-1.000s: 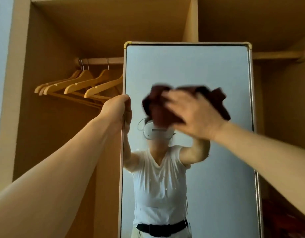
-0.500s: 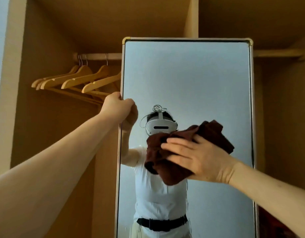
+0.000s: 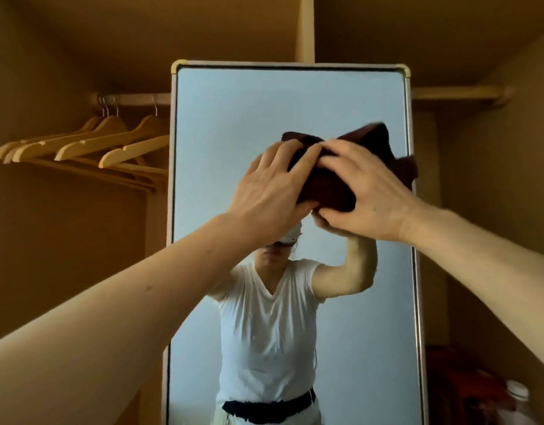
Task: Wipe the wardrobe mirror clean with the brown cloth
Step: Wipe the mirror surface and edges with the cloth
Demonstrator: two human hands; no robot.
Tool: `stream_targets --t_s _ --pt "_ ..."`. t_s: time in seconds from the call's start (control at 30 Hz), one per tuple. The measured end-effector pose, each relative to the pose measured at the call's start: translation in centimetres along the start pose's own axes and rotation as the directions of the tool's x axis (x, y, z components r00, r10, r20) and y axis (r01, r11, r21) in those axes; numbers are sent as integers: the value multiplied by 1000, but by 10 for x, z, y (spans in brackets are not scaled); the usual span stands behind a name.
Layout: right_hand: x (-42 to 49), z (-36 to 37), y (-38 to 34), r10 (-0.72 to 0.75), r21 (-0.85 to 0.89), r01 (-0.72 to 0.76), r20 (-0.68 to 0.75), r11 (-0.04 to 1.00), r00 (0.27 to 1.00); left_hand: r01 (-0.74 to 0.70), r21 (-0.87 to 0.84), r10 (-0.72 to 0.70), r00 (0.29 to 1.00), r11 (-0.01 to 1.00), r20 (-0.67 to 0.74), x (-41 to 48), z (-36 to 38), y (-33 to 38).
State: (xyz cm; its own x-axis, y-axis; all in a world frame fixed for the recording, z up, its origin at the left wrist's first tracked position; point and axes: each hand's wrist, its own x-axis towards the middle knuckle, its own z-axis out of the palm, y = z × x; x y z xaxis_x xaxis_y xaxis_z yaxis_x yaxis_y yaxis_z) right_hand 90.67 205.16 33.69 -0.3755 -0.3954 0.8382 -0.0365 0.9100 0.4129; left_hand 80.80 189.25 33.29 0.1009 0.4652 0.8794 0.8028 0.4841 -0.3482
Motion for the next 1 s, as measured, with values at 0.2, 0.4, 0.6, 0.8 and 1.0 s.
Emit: stream_targets --t_s 0.2,0.4,0.6,0.8,1.0 --pt "-63 18 -14 -12 -80 14 25 997 1000 -91 -3 91 991 996 -97 -47 29 23" --pt "-98 21 -11 -248 -92 270 195 959 949 -267 154 280 957 951 -74 -89 44 26" --pt "-16 -18 36 -36 -264 57 83 963 996 -90 227 123 983 970 -136 16 13 11" --pt "-37 -5 24 -2 -249 5 12 969 1000 -87 176 115 980 981 -161 -4 27 20" --pt "-163 46 -28 -106 -216 114 48 970 993 -284 84 288 956 955 -51 -123 66 56"
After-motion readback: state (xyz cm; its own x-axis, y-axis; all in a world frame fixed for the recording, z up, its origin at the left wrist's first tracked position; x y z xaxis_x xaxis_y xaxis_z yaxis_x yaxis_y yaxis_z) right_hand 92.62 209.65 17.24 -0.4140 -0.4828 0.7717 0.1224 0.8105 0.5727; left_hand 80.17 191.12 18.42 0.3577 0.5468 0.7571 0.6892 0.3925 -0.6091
